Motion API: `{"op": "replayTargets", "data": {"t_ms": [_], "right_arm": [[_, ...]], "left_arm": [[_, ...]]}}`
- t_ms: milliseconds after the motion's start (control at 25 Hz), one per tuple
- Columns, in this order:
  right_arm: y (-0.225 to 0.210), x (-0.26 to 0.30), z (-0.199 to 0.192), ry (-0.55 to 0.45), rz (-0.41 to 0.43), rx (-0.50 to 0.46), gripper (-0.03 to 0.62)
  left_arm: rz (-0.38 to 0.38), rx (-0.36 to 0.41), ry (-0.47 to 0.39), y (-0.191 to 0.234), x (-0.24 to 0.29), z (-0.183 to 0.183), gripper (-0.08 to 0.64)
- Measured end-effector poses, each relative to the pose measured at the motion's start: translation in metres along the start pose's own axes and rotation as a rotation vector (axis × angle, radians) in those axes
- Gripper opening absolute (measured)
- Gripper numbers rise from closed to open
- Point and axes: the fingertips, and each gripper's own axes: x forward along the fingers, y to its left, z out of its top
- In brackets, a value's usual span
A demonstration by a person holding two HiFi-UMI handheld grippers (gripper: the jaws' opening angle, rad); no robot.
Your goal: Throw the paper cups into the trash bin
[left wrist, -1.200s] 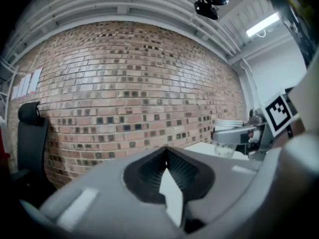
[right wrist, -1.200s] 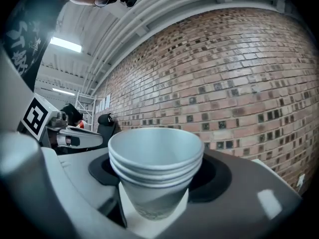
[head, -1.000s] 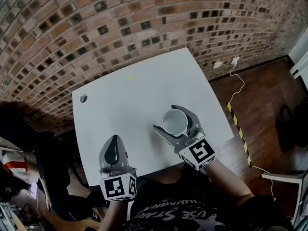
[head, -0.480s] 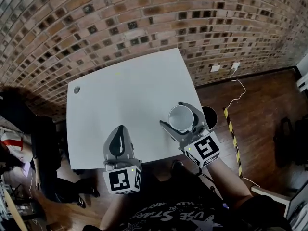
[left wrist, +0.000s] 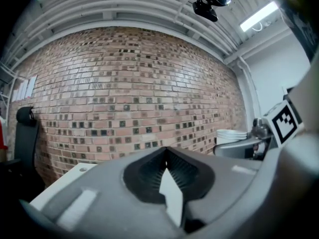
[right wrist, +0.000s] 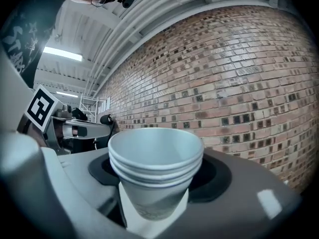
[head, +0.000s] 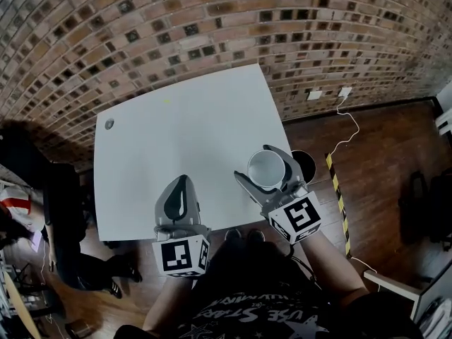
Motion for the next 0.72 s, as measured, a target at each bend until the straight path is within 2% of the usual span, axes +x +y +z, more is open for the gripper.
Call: {"op": "replayTargets", "data": {"t_ms": [200,400,720], "right_arm": [[-0.012,0.006,-0.004,0.013,-0.053,0.001,0.354],[-0.015,0.033,-0.013,0.060,-0.089,0.012,0.354],[-0.022,0.069,0.007,0.057,-0.143,-0.033,0.354]], "left_arm": [[-0.043,0.004,0.011,-0.006,0.023,-0.012,0.005],[-0.059,0.004,0.005,0.017,0.044,-0.013,0.005],[-0.112,-0.013,-0.008,0.043,0.079,-0.004,0.005]]}}
